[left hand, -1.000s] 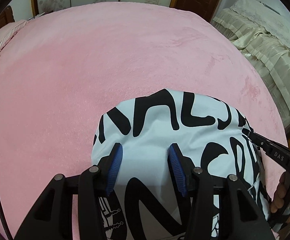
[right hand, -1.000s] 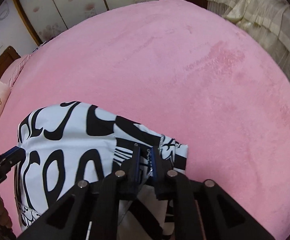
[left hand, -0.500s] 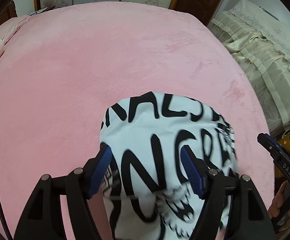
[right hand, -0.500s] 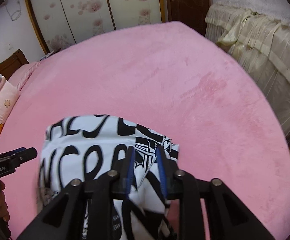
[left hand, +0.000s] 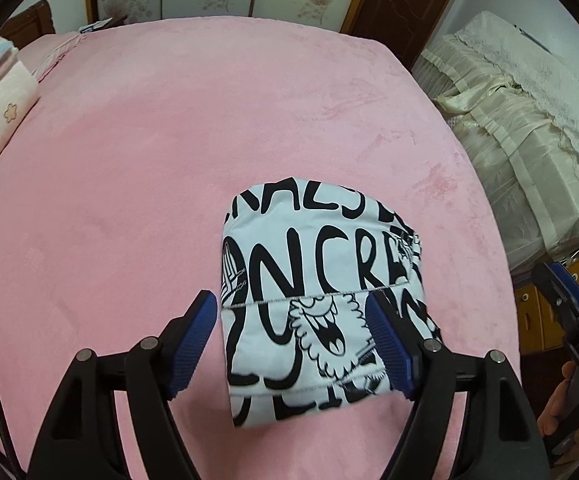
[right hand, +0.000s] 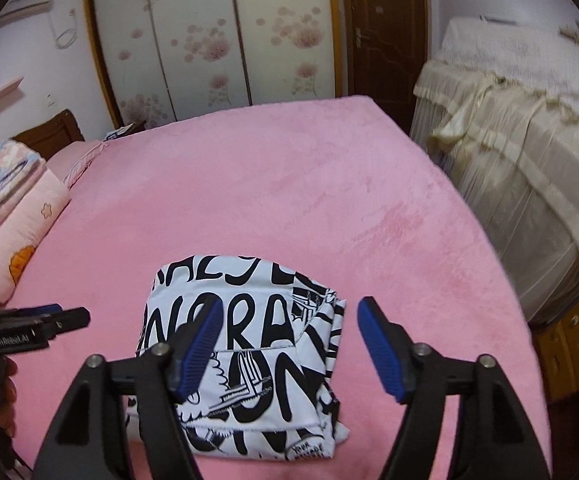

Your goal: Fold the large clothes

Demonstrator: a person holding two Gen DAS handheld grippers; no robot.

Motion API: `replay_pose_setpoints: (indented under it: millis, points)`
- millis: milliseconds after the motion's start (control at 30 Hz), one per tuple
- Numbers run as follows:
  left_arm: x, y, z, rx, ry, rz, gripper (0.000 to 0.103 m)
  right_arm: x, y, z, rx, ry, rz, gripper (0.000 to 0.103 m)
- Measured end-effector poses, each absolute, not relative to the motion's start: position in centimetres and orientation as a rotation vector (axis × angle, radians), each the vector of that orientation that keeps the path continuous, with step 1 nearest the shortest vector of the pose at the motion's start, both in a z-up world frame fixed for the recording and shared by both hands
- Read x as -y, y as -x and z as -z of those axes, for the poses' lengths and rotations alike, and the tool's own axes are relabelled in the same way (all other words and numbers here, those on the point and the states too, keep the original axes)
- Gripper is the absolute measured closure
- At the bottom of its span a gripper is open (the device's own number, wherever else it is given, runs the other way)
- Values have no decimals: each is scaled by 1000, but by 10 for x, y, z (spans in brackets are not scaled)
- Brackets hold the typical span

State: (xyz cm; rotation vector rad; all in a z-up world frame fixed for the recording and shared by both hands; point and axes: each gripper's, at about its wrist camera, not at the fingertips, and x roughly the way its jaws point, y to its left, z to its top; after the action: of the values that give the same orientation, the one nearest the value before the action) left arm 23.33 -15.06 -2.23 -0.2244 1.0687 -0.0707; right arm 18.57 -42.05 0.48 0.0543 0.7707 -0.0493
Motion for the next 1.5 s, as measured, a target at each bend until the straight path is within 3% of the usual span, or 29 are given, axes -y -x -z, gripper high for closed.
replay_pose_setpoints:
  millis: [233,433,1000,1500]
  points:
    - [144,-208,1,-1070,232,39,23,412,-160,-26,-769,2,7,29]
    - [140,-199,9,-1128,267,24,22,423,-159,-8,-888,-94,-61,29]
    - [114,-219,156,-1344,556,101,22,478,-211,124,-1174,-362,-149,29]
    - [102,-276,236,-1326,658,206,19,514,-284,241,-1309,-606,-322,29]
